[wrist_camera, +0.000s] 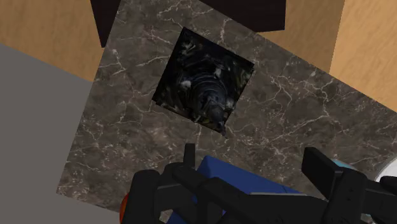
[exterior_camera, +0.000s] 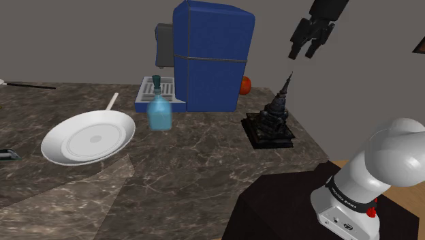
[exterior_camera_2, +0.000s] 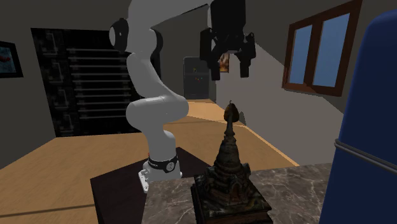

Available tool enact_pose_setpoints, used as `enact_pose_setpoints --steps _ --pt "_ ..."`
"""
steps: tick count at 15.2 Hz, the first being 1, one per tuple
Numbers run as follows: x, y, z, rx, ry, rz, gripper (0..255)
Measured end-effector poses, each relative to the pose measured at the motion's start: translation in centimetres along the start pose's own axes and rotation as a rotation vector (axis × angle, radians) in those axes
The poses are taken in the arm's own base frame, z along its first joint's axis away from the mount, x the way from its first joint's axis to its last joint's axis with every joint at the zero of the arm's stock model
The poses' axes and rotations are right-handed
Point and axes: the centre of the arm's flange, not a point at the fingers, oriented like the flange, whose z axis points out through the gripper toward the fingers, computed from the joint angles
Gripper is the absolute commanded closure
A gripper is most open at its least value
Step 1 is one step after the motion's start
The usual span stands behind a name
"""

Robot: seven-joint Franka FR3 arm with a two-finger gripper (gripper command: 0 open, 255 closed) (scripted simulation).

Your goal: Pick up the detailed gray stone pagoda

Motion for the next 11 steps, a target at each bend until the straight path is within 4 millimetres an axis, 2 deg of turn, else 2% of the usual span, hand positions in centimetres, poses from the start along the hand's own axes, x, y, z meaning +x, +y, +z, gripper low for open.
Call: enact_pose_setpoints --steps 1,2,4,6,8,9,11 --pt "0.0 0.0 0.0 0.0 0.0 0.0 0" --pt "1.0 0.1 0.5 0.005 -0.046 0.027 0" --pt "4.3 0.9 2.7 0.02 -0.223 0.125 0" --pt "7.5 1.9 6.5 0.035 -0.439 0.241 0" --pt "10.0 3.6 10.9 0.051 -0.663 0.362 0" --pt "10.5 4.0 12.7 0.055 -0.746 0.405 0" --pt "10.9 4.7 14.6 0.058 -0.81 0.438 0"
